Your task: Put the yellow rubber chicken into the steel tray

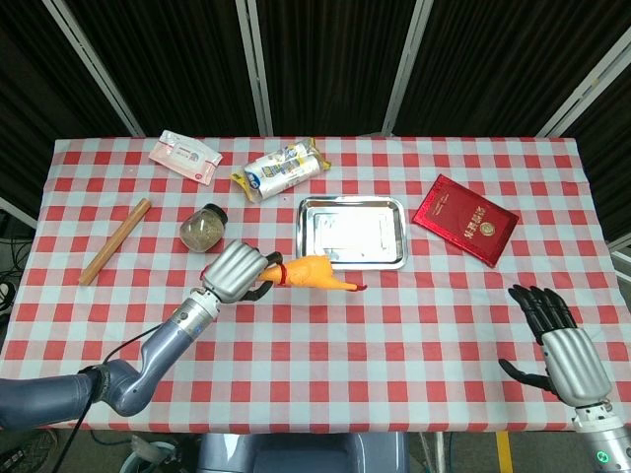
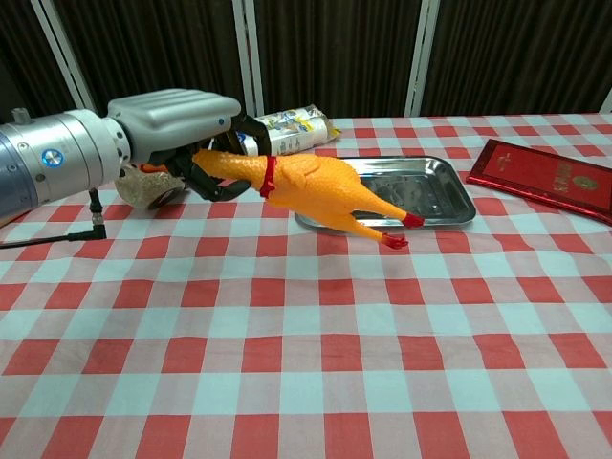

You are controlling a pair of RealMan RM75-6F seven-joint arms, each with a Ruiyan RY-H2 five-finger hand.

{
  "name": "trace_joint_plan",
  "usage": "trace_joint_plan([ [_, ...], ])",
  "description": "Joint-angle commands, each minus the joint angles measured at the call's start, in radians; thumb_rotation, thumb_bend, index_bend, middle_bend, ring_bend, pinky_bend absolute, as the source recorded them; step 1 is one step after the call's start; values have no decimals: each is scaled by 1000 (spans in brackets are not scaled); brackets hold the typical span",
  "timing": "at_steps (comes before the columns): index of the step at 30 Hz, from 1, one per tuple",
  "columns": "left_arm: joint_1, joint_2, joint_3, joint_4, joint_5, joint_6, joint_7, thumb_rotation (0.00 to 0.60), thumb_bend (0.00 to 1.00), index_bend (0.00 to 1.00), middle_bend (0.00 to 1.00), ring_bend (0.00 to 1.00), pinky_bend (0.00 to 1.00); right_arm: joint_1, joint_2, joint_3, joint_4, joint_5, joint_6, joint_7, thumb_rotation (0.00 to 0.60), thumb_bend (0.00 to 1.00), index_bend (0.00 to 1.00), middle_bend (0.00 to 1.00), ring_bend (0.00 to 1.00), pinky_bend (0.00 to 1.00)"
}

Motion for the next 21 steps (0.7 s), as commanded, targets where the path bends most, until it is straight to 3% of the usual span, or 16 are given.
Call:
trace_joint_plan([
  [1,-15,40,-20,-38,34,-5,-12,600,692,696,734,616,648,61,5,18,-42,-38,-46,71,600,202,0,97,32,86],
  [10,-54,65,-71,-74,82,-19,-77,600,695,693,730,616,649,214,38,62,-134,-2,-222,233,600,201,0,96,39,96],
  [14,-79,84,-92,-108,61,-63,-106,600,693,692,728,615,649,264,28,101,-153,81,-286,246,600,201,0,96,41,101],
  [17,-110,79,-111,-130,32,-94,-77,600,693,692,727,615,649,319,32,131,-180,180,-387,293,600,201,0,96,41,101],
  [21,-132,77,-124,-152,-18,-112,-38,600,692,691,725,614,649,347,34,147,-187,247,-435,276,600,201,0,96,33,102],
])
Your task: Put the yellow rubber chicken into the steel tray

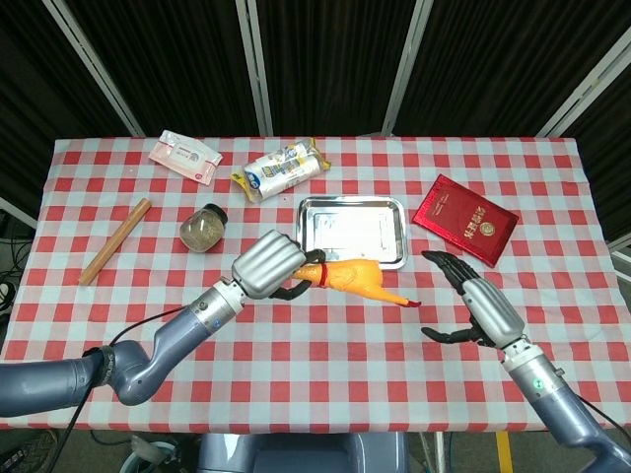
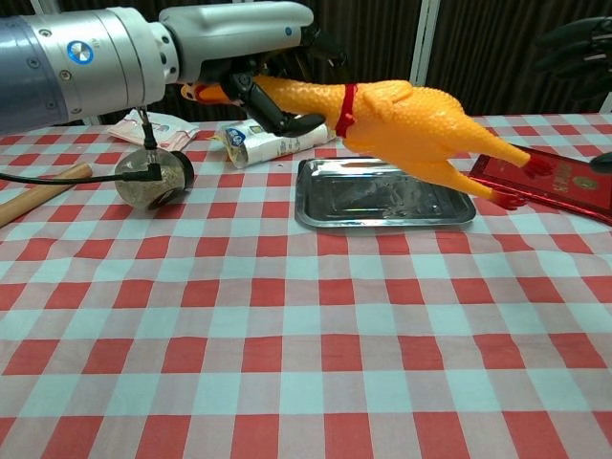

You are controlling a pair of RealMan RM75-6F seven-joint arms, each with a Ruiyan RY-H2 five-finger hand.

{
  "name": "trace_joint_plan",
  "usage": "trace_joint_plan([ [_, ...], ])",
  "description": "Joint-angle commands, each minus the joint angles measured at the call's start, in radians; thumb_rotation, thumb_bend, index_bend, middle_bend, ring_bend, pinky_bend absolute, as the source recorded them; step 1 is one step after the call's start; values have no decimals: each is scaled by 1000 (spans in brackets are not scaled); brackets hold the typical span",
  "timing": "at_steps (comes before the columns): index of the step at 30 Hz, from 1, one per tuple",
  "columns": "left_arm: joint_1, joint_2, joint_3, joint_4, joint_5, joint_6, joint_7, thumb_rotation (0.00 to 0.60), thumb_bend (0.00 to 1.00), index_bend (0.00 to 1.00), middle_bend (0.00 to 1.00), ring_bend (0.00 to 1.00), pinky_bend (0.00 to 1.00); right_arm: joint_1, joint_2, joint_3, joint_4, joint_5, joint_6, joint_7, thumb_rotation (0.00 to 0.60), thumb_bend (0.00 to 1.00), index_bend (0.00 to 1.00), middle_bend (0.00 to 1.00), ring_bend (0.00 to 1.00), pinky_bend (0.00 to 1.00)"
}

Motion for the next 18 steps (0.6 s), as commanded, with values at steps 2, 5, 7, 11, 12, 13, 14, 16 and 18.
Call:
trace_joint_plan([
  [2,-31,-1,-17,-31,-64,-27,51,600,691,691,724,613,649,45,-7,34,-19,99,-60,-25,600,201,0,95,22,102],
  [5,-49,-2,-23,-46,-113,-39,84,600,690,690,723,614,649,53,-25,43,-18,146,-63,-72,600,200,0,86,14,101],
  [7,-59,-7,-27,-50,-140,-39,102,600,691,690,724,614,649,58,-32,49,-23,176,-68,-86,600,201,0,79,9,96],
  [11,-77,-27,-31,-54,-185,-20,142,600,691,690,724,614,650,70,-39,56,-27,221,-86,-113,600,201,0,72,6,87],
  [12,-81,-34,-33,-54,-196,-12,152,600,690,690,724,614,650,73,-42,58,-25,231,-89,-120,600,201,0,70,5,86],
  [13,-85,-41,-35,-55,-208,-5,161,600,691,690,724,614,650,76,-45,60,-23,242,-94,-125,600,201,0,66,4,82],
  [14,-87,-45,-35,-56,-216,0,166,600,691,690,724,614,650,78,-47,60,-22,249,-98,-127,600,201,0,64,2,78],
  [16,-95,-56,-35,-56,-240,14,188,600,691,690,724,614,651,82,-51,61,-21,264,-108,-129,600,201,0,59,0,67],
  [18,-102,-67,-34,-53,-257,29,213,600,690,690,724,614,651,83,-54,60,-19,270,-110,-134,600,202,0,53,0,63],
])
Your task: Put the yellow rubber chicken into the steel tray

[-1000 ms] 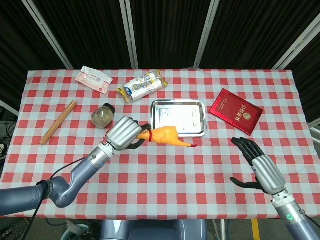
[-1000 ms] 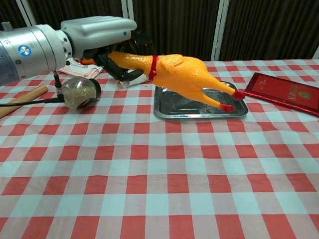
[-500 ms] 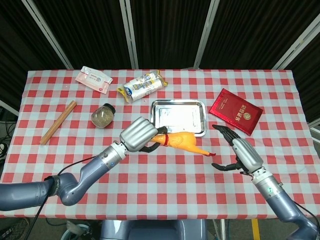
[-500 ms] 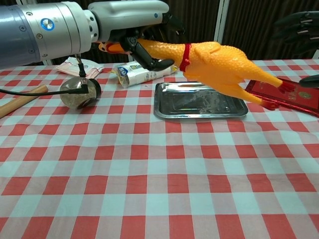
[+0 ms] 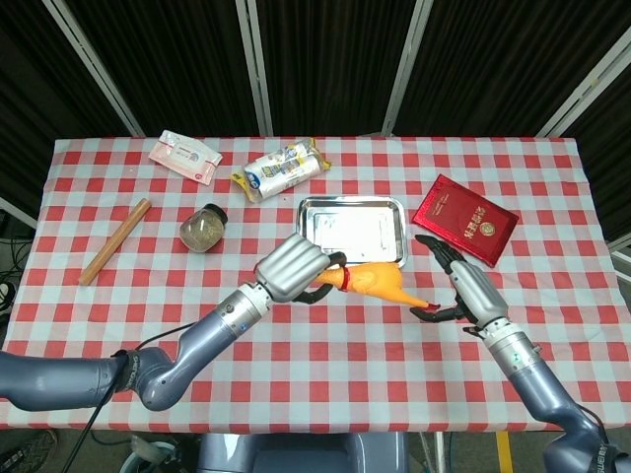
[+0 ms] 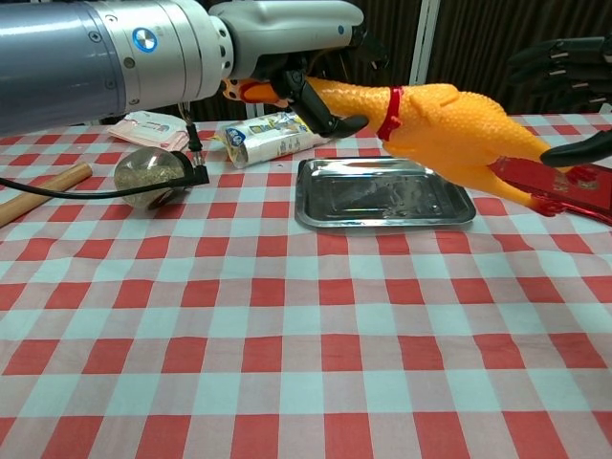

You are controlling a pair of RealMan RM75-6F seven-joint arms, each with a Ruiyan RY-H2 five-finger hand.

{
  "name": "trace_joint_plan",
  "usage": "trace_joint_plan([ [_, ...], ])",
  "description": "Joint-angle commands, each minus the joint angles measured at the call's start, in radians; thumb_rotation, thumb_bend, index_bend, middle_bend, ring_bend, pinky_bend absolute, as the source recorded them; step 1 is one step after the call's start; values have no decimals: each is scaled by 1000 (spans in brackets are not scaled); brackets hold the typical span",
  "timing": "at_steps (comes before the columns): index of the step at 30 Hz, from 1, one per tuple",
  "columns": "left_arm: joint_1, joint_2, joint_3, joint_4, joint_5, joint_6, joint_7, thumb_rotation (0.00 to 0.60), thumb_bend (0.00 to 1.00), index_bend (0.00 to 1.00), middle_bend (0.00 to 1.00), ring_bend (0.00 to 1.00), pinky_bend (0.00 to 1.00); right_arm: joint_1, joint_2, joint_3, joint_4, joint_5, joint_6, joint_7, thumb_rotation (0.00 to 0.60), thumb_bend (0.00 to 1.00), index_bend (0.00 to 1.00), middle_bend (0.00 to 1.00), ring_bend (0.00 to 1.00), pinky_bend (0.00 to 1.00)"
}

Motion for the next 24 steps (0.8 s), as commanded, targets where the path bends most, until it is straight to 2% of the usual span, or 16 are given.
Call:
trace_joint_plan([
  [1,-14,-22,1,3,-32,28,39,600,690,690,724,614,651,2,-6,0,3,10,-5,-7,600,201,0,51,0,63],
  [13,-57,-93,-12,2,-140,86,108,600,676,688,723,614,651,21,-50,15,37,75,-15,-41,600,200,0,18,0,44],
  [24,-91,-114,-16,0,-203,82,132,600,674,685,722,614,651,15,-74,27,45,87,15,-54,600,201,0,5,0,23],
])
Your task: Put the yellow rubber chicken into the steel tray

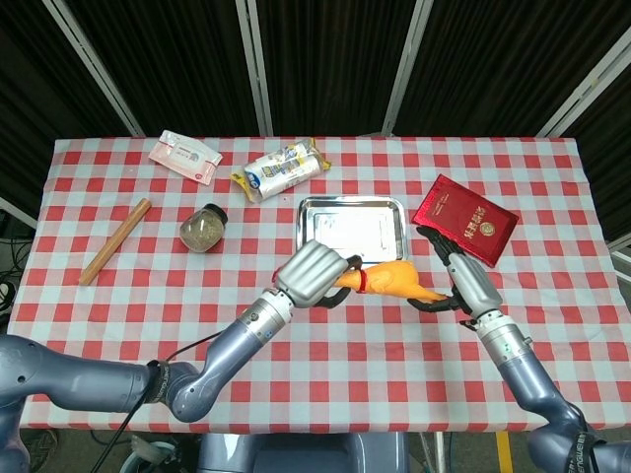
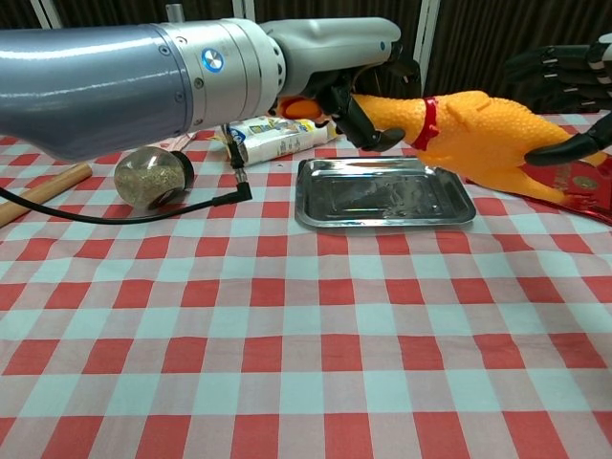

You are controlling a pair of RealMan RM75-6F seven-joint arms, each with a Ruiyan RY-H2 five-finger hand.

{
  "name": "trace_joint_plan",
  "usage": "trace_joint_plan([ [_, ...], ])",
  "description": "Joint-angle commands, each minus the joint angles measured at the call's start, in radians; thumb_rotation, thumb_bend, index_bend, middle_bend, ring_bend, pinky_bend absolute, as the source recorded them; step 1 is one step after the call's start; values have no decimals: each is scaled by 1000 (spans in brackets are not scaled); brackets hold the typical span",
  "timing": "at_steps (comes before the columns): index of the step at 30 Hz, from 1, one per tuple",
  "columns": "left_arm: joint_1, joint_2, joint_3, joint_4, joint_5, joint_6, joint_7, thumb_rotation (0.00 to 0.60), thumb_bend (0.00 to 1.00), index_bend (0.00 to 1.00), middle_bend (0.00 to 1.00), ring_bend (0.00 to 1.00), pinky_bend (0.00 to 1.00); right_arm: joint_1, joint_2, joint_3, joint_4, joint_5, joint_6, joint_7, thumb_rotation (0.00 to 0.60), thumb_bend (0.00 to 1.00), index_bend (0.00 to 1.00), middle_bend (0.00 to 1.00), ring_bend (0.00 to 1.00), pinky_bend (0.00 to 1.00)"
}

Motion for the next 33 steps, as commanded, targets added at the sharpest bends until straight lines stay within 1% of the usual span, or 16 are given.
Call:
trace_joint_plan([
  [1,-9,-4,-5,2,-14,-6,-1,600,674,685,721,614,651,-1,0,-1,0,-1,-2,0,600,201,0,5,0,23],
  [6,-18,-7,-10,2,-23,-2,-6,600,674,685,721,614,651,4,-4,-4,10,3,-18,-1,600,201,0,6,0,23],
  [8,-20,-5,-9,0,-25,-2,-8,600,674,685,721,614,651,6,-5,-5,12,5,-25,-1,600,201,0,30,14,36],
  [11,-24,-4,-7,4,-32,-5,-10,600,674,684,720,614,651,9,-8,-5,18,16,-31,-13,600,201,12,100,78,98],
  [13,-27,-5,-7,6,-37,-7,-13,600,674,684,721,614,652,12,-11,-4,20,28,-32,-24,600,201,52,141,119,139],
  [16,-32,-7,-7,9,-42,-10,-17,600,674,684,721,614,651,18,-17,1,23,55,-37,-38,600,202,179,217,195,243],
  [17,-34,-7,-7,9,-42,-10,-19,600,674,684,721,614,651,41,12,58,34,82,-32,-29,600,201,211,236,214,267],
  [18,-35,-7,-6,9,-42,-11,-21,600,674,684,720,614,652,30,0,6,13,92,-69,-45,600,202,257,266,242,301],
  [19,-36,-7,-5,9,-42,-11,-21,600,674,684,720,614,651,26,-6,1,13,95,-60,-54,600,204,313,302,278,337],
  [21,-38,-5,-3,8,-43,-11,-21,600,674,684,720,614,651,24,-18,-1,21,106,-44,-73,600,234,405,370,352,404],
  [25,-41,-4,1,9,-44,-13,-27,600,673,683,719,614,652,31,-28,3,31,137,-42,-102,600,337,626,538,533,600],
  [28,-43,-1,3,8,-45,-16,-31,600,674,682,718,614,652,35,-33,6,36,153,-40,-118,600,371,764,644,641,710],
  [31,-44,2,3,5,-42,-14,-37,600,674,681,717,614,651,38,-35,7,41,168,-40,-134,600,406,937,775,774,832],
  [33,-45,4,3,4,-41,-13,-40,600,674,681,718,614,651,39,-36,7,42,175,-41,-141,600,430,989,835,836,890],
])
